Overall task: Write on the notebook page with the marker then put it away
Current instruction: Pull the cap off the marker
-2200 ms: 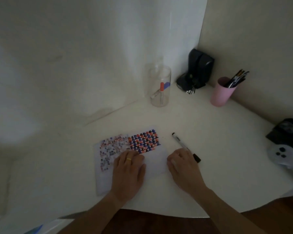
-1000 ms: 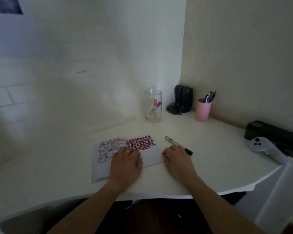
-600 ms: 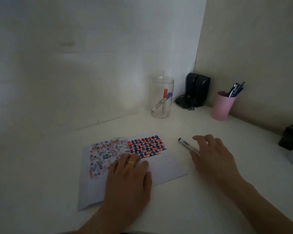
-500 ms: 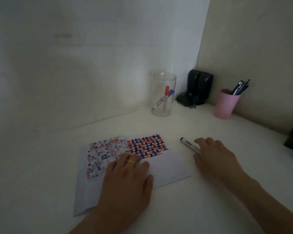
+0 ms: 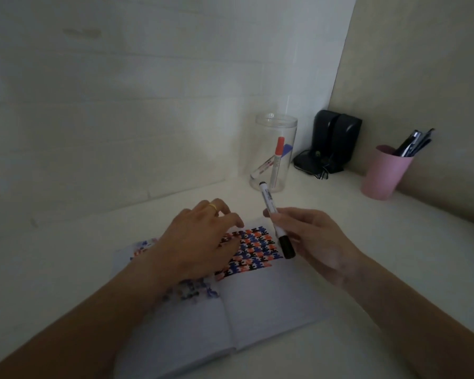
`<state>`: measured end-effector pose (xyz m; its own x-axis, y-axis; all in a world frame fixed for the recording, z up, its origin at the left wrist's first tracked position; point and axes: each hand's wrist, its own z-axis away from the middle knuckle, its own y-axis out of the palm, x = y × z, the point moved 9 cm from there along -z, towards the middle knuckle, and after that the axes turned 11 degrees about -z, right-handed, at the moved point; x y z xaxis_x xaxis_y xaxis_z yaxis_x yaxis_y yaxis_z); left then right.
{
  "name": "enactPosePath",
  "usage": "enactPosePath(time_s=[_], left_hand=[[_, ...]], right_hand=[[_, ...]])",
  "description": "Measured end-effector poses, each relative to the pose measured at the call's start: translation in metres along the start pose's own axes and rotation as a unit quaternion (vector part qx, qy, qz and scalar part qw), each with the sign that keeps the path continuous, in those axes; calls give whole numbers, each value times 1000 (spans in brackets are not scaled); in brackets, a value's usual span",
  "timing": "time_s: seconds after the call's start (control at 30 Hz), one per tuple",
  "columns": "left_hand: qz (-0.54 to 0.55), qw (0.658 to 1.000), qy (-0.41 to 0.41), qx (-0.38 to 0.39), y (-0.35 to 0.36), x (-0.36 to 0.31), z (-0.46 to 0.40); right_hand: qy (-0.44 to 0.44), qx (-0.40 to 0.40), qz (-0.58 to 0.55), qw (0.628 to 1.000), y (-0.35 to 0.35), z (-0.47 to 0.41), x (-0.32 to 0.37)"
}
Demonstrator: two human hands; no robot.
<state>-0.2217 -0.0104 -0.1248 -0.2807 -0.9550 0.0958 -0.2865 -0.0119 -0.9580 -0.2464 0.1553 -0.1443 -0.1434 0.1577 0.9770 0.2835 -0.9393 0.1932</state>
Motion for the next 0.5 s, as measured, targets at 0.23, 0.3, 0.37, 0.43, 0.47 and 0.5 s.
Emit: enactPosePath(time_s=[0.23, 0.3, 0.37, 0.43, 0.47, 0.5], left_hand=[[-10, 1000, 11, -11, 13, -3, 12], [-12, 999, 15, -31, 10, -4, 13], [-30, 997, 26, -72, 0, -8, 14], [-37, 991, 53, -114, -12, -17, 14], [-29, 988, 68, -133, -17, -22, 15], [-16, 985, 84, -150, -22, -27, 16]], right_hand=[[-40, -19, 23, 999, -13, -8, -12], [-46, -14, 7, 999, -13, -7, -12], [-53, 7, -28, 998, -10, -8, -11], [-57, 28, -62, 996, -7, -6, -10], [-63, 42, -78, 994, -3, -4, -8], [-70, 57, -91, 992, 0, -2, -7]])
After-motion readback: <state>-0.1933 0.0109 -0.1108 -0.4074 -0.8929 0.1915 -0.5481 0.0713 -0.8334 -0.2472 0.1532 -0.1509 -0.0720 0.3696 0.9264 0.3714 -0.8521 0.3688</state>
